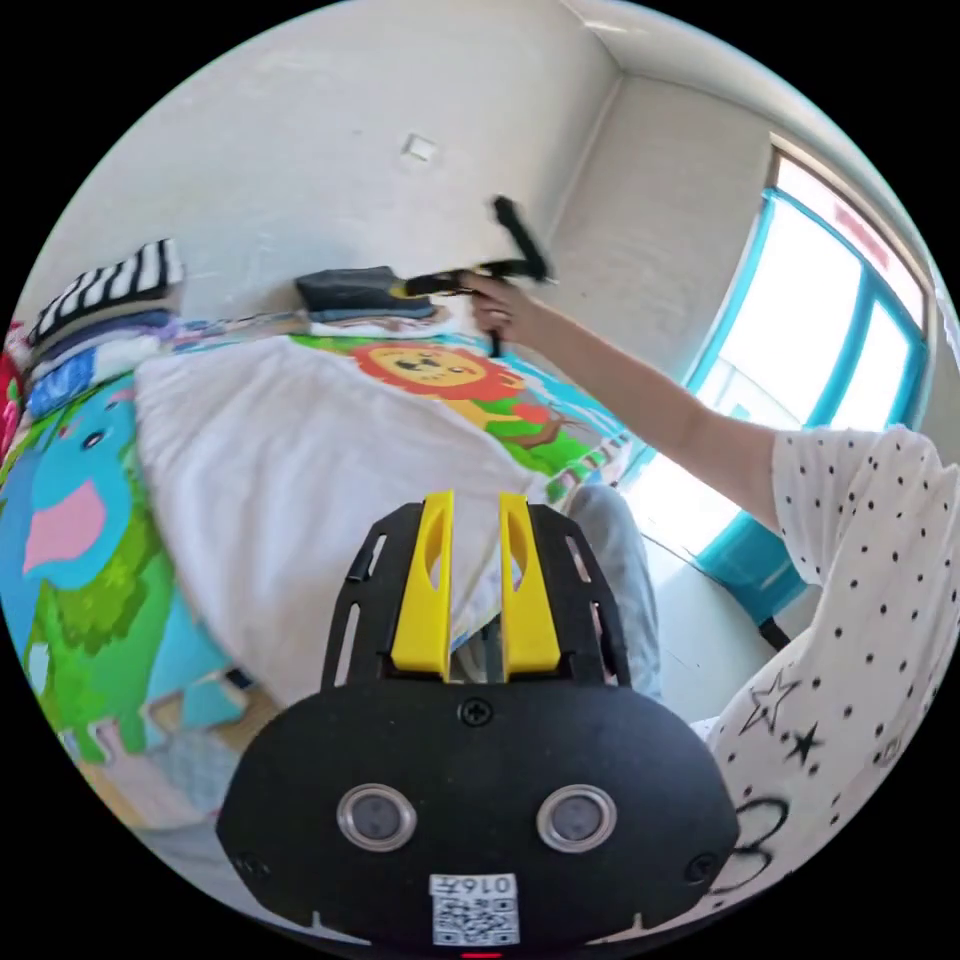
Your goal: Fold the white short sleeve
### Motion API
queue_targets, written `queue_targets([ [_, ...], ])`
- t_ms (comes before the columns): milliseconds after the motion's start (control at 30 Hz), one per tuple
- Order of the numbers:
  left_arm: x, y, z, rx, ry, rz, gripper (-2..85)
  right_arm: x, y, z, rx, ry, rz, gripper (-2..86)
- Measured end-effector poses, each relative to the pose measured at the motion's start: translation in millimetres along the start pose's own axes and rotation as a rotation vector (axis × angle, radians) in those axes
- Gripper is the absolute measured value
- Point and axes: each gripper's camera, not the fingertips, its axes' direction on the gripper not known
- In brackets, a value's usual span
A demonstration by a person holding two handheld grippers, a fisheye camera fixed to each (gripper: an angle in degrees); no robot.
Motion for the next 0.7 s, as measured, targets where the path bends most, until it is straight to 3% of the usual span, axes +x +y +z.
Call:
queue_targets([
  [133, -51, 43, -52, -0.002, -0.111, -0.106, 7.6, -80, 124, -185, 0.318, -0.019, -0.199, 3.0],
  [267, -77, 78, -89, -0.001, -0.064, -0.148, 8.7, -141, 224, -321, 0.525, 0.063, -0.143, 7.6],
  [467, -90, 103, -76, -0.065, 0.063, -0.183, 8.7, -202, 286, -421, 0.612, 0.022, -0.013, 9.7],
  [700, -103, 116, -73, -0.053, 0.096, -0.249, 1.9, -307, 293, -448, 0.535, 0.054, -0.299, 13.5],
])
